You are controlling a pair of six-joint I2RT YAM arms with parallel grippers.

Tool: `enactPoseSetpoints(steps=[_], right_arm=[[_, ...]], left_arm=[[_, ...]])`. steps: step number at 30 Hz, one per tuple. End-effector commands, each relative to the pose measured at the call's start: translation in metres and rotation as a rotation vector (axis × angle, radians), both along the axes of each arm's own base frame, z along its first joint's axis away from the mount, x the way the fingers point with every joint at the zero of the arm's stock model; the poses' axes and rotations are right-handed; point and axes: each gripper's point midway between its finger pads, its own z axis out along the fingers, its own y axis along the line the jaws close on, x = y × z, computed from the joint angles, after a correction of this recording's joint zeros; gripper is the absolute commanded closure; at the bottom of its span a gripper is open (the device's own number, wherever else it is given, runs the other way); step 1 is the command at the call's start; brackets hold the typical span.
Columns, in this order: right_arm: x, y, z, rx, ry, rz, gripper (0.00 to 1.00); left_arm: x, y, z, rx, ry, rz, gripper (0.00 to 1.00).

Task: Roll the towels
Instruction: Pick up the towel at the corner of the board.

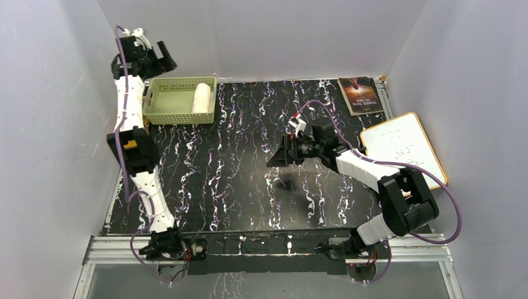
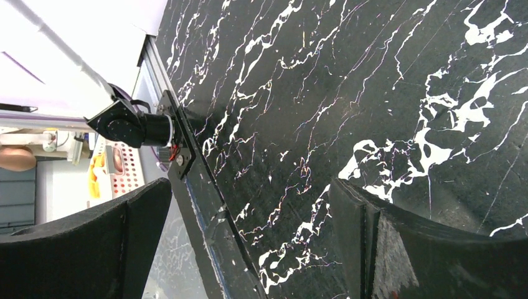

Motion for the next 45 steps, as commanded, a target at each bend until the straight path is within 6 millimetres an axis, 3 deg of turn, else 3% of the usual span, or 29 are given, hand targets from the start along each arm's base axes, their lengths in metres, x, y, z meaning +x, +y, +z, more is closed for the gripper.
enactPoseSetpoints(steps=[1,3,4,7,11,13,20,26,33,37,38,39,40,41,45], right_arm=[[0.01,0.007,0.021,0.016,-0.117,0.01,0.02],[0.008,0.008,0.021,0.028,-0.126,0.015,0.02],[0.006,0.009,0.022,0.034,-0.125,0.023,0.02],[0.002,0.009,0.024,0.042,-0.141,0.044,0.02],[-0.008,0.006,0.025,0.052,-0.158,0.054,0.02],[-0.014,0.004,0.024,0.057,-0.161,0.062,0.02],[-0.03,0.0,0.012,0.08,-0.132,0.069,0.02],[-0.039,-0.004,0.005,0.083,-0.12,0.064,0.02],[-0.04,-0.005,0.003,0.077,-0.119,0.066,0.02],[-0.038,-0.004,0.0,0.068,-0.109,0.066,0.02],[-0.038,-0.004,-0.001,0.067,-0.105,0.067,0.02],[-0.037,-0.004,-0.001,0.066,-0.106,0.066,0.02],[-0.037,-0.004,-0.002,0.064,-0.103,0.065,0.02],[-0.037,-0.004,-0.003,0.063,-0.099,0.064,0.02],[-0.036,-0.003,-0.006,0.059,-0.092,0.068,0.02]], left_arm=[[-0.094,0.097,0.038,0.233,0.132,0.455,0.02],[-0.141,0.118,0.014,0.25,0.229,0.587,0.02],[-0.163,0.123,0.013,0.242,0.234,0.628,0.02],[-0.219,0.14,-0.041,0.191,0.381,0.722,0.02],[-0.268,0.139,-0.095,0.134,0.515,0.758,0.02],[-0.277,0.135,-0.106,0.102,0.507,0.77,0.02],[-0.255,0.122,-0.125,-0.008,0.334,0.731,0.02],[-0.244,0.128,-0.156,-0.022,0.351,0.751,0.04],[-0.214,0.137,-0.185,-0.028,0.42,0.702,0.16],[-0.212,0.138,-0.202,-0.005,0.474,0.664,0.33],[-0.212,0.137,-0.206,0.001,0.487,0.652,0.44],[-0.212,0.135,-0.209,0.002,0.5,0.633,0.63],[-0.213,0.134,-0.211,0.002,0.515,0.624,0.9],[-0.214,0.133,-0.211,0.004,0.52,0.622,1.0],[-0.215,0.124,-0.186,0.037,0.475,0.597,1.0]])
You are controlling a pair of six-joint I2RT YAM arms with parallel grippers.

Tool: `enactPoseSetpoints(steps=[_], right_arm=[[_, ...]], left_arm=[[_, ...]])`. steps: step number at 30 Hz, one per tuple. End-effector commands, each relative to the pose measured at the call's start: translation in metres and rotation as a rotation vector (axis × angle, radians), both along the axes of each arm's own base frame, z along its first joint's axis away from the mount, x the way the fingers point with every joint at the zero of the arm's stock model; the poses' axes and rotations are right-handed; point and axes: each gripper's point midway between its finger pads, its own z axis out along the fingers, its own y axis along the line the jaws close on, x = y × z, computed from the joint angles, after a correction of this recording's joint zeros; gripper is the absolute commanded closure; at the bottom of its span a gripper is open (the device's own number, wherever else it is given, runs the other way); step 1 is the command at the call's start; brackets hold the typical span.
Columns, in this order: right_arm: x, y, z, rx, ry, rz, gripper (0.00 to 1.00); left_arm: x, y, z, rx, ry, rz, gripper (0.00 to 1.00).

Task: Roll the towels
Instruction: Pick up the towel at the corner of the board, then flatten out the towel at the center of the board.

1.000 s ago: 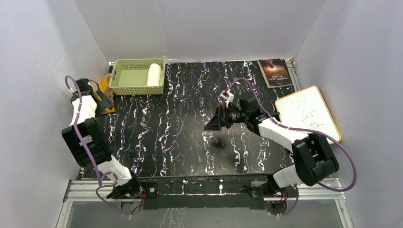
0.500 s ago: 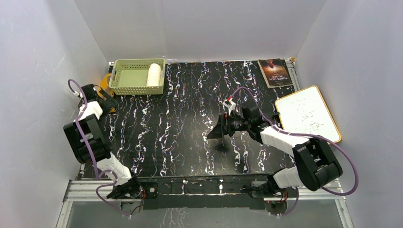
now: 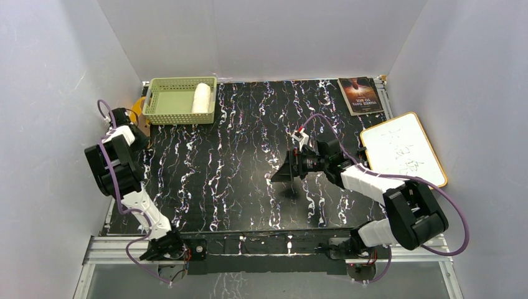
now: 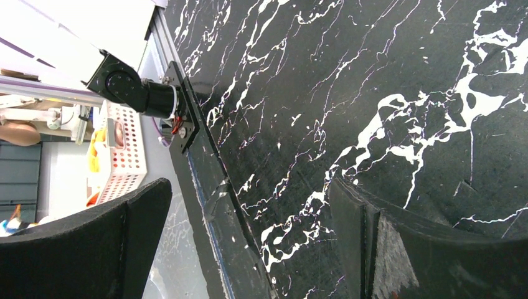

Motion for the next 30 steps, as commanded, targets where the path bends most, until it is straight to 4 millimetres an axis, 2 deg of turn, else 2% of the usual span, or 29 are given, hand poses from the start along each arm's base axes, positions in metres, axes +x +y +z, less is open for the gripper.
enactPoseSetpoints(steps=[1,5,8,12,14,16,19,21,23,24,26,28,29,30], right_arm=[[0.008,0.006,0.012,0.026,-0.068,0.02,0.02],[0.008,0.005,0.011,0.018,-0.071,0.021,0.02],[0.008,0.006,0.011,0.019,-0.069,0.025,0.02],[0.009,0.007,0.016,0.026,-0.077,0.027,0.02],[0.01,0.006,0.019,0.027,-0.098,0.021,0.02],[0.017,0.005,0.024,0.017,-0.142,-0.007,0.02],[0.037,0.001,0.043,0.009,-0.228,-0.107,0.02],[0.053,-0.005,0.065,0.021,-0.287,-0.22,0.02],[0.074,-0.018,0.084,0.064,-0.285,-0.41,0.02],[0.083,-0.028,0.085,0.076,-0.222,-0.515,0.02],[0.096,-0.045,0.07,0.075,-0.06,-0.68,0.02],[0.095,-0.035,0.084,0.159,-0.094,-0.555,0.02],[0.095,-0.031,0.091,0.172,-0.101,-0.517,0.02],[0.1,-0.031,0.096,0.166,-0.109,-0.527,0.02]], left_arm=[[-0.002,-0.013,0.041,0.043,-0.034,-0.065,1.0],[-0.019,-0.021,0.099,0.128,-0.131,-0.079,1.0],[-0.041,-0.042,0.147,0.118,-0.228,-0.074,1.0],[-0.081,-0.077,0.242,0.166,-0.417,-0.08,1.0],[-0.095,-0.092,0.293,0.18,-0.569,-0.105,1.0],[-0.098,-0.125,0.346,0.16,-0.812,-0.234,1.0],[-0.093,-0.193,0.398,-0.059,-1.064,-0.544,1.0],[-0.09,-0.238,0.418,-0.257,-1.143,-0.748,1.0],[-0.087,-0.274,0.425,-0.312,-1.143,-0.893,1.0],[-0.087,-0.292,0.426,-0.331,-1.123,-0.965,1.0],[-0.085,-0.319,0.422,-0.421,-1.053,-1.098,1.0],[-0.09,-0.343,0.413,-0.553,-0.993,-1.234,1.0],[-0.09,-0.347,0.407,-0.597,-0.968,-1.262,1.0],[-0.088,-0.348,0.395,-0.628,-0.938,-1.263,0.95]])
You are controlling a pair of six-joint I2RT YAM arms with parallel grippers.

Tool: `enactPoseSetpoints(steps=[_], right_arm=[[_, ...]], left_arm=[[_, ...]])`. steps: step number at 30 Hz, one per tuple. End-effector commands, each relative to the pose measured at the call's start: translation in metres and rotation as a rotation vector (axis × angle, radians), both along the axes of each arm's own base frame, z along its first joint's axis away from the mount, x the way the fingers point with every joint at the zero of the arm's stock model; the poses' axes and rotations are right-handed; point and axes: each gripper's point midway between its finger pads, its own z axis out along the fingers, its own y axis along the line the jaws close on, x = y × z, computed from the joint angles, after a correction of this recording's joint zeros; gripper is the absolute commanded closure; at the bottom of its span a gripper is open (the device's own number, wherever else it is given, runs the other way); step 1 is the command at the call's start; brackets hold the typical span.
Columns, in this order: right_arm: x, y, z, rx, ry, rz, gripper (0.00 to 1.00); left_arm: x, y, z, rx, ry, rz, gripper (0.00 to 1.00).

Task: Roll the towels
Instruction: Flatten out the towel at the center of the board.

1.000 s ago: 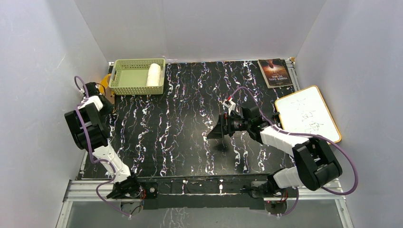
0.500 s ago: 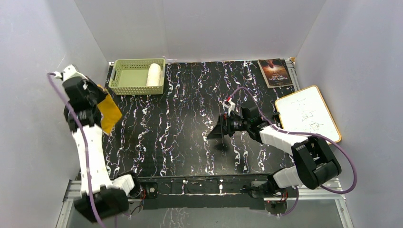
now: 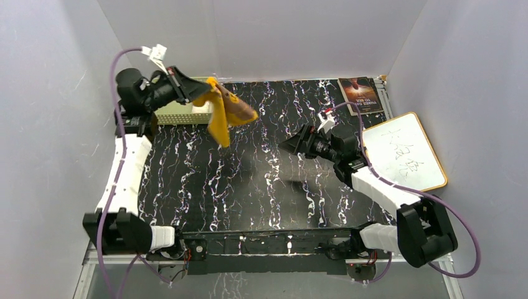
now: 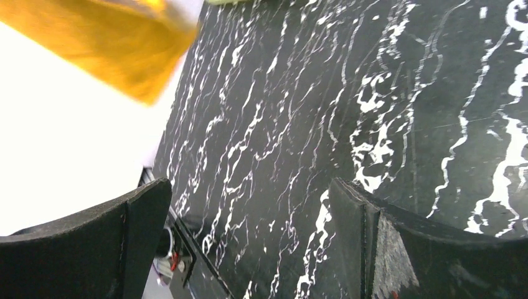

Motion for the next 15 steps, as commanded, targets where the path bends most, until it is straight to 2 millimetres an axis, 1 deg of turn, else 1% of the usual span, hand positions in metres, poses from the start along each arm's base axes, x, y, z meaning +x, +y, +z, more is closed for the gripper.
enactPoseSetpoints(steps=[1,2,3,4,5,6,7,8,9,10,11,12,14,15], right_arm=[[0.031,-0.002,0.044,0.107,-0.053,-0.079,0.02],[0.036,-0.008,0.049,0.101,-0.081,-0.126,0.02],[0.037,-0.012,0.056,0.087,-0.117,-0.149,0.02],[0.04,-0.018,0.057,0.051,-0.139,-0.183,0.02],[0.044,-0.026,0.057,0.007,-0.151,-0.224,0.02],[0.047,-0.03,0.054,-0.043,-0.159,-0.243,0.02],[0.05,-0.033,0.048,-0.093,-0.155,-0.251,0.02],[0.054,-0.035,0.04,-0.147,-0.153,-0.248,0.02],[0.06,-0.034,0.034,-0.199,-0.152,-0.245,0.02],[0.066,-0.032,0.023,-0.255,-0.128,-0.238,0.02],[0.075,-0.028,0.015,-0.31,-0.111,-0.231,0.02],[0.084,-0.02,-0.004,-0.372,-0.068,-0.218,0.02],[0.11,-0.011,-0.017,-0.422,-0.039,-0.226,0.02],[0.125,-0.007,-0.019,-0.428,-0.042,-0.238,0.02]], left_arm=[[-0.025,-0.024,-0.02,-0.013,0.071,-0.253,0.75],[-0.007,-0.006,-0.054,0.001,0.168,-0.152,0.59],[0.008,0.013,-0.094,0.028,0.289,-0.042,0.5],[0.016,0.034,-0.133,0.057,0.413,0.058,0.46],[0.019,0.055,-0.176,0.079,0.56,0.143,0.45],[0.015,0.072,-0.214,0.107,0.685,0.211,0.45],[0.006,0.085,-0.242,0.122,0.779,0.253,0.45],[0.001,0.092,-0.262,0.14,0.827,0.28,0.45],[-0.004,0.096,-0.277,0.161,0.858,0.305,0.44],[-0.009,0.098,-0.288,0.174,0.88,0.318,0.44],[-0.013,0.096,-0.296,0.17,0.897,0.315,0.44],[-0.018,0.093,-0.302,0.162,0.92,0.309,0.44],[-0.023,0.085,-0.309,0.146,0.942,0.28,0.44],[-0.026,0.08,-0.311,0.143,0.946,0.266,0.44]])
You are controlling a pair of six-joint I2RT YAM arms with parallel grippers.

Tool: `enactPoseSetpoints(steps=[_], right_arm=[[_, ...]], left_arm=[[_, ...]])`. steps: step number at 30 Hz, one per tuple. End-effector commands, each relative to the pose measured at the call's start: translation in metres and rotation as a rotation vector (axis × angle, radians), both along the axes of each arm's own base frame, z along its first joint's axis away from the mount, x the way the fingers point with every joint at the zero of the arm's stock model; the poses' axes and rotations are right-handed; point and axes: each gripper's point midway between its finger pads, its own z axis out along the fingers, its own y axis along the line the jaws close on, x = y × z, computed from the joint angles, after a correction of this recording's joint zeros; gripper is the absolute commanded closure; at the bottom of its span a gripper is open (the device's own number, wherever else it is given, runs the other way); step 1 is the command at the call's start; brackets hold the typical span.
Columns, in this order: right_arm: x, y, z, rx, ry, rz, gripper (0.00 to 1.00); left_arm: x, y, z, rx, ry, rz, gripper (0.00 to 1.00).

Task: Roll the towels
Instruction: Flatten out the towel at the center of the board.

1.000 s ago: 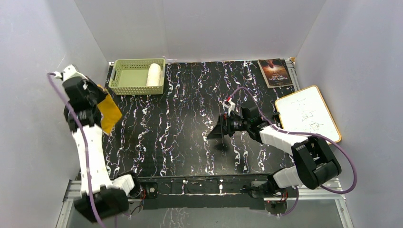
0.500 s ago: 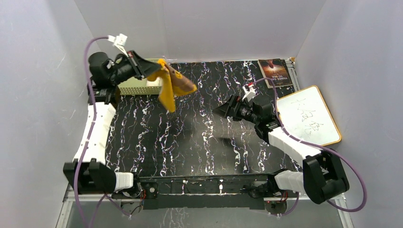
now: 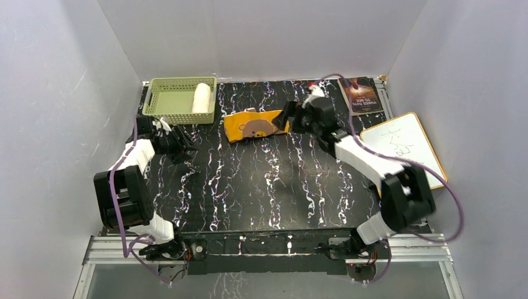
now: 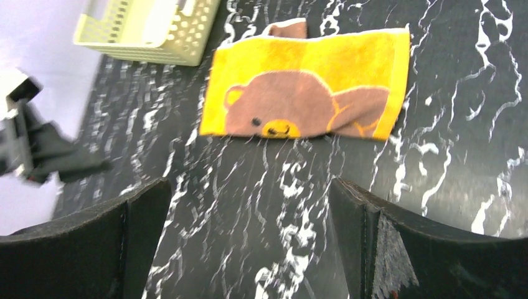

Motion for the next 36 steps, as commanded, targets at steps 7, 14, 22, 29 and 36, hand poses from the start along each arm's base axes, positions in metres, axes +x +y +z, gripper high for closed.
enactPoseSetpoints(steps=[7,14,22,29,36], right_arm=[[0.159,0.008,-0.091,-0.453,0.092,-0.09,0.16],[0.21,-0.009,-0.134,-0.526,0.114,-0.119,0.32],[0.202,-0.006,-0.166,-0.545,0.177,-0.073,0.96],[0.186,0.039,-0.041,-0.526,-0.057,-0.024,1.0],[0.046,0.248,0.141,-0.427,-0.512,0.271,1.0]], left_arm=[[-0.023,-0.027,0.005,0.016,0.01,-0.11,0.43],[-0.036,-0.025,-0.002,0.053,0.028,-0.145,0.44],[-0.036,-0.026,-0.002,0.049,0.028,-0.154,0.45],[-0.028,-0.022,0.009,0.075,-0.001,-0.143,0.46],[-0.005,0.01,0.058,0.029,-0.11,-0.01,0.45]])
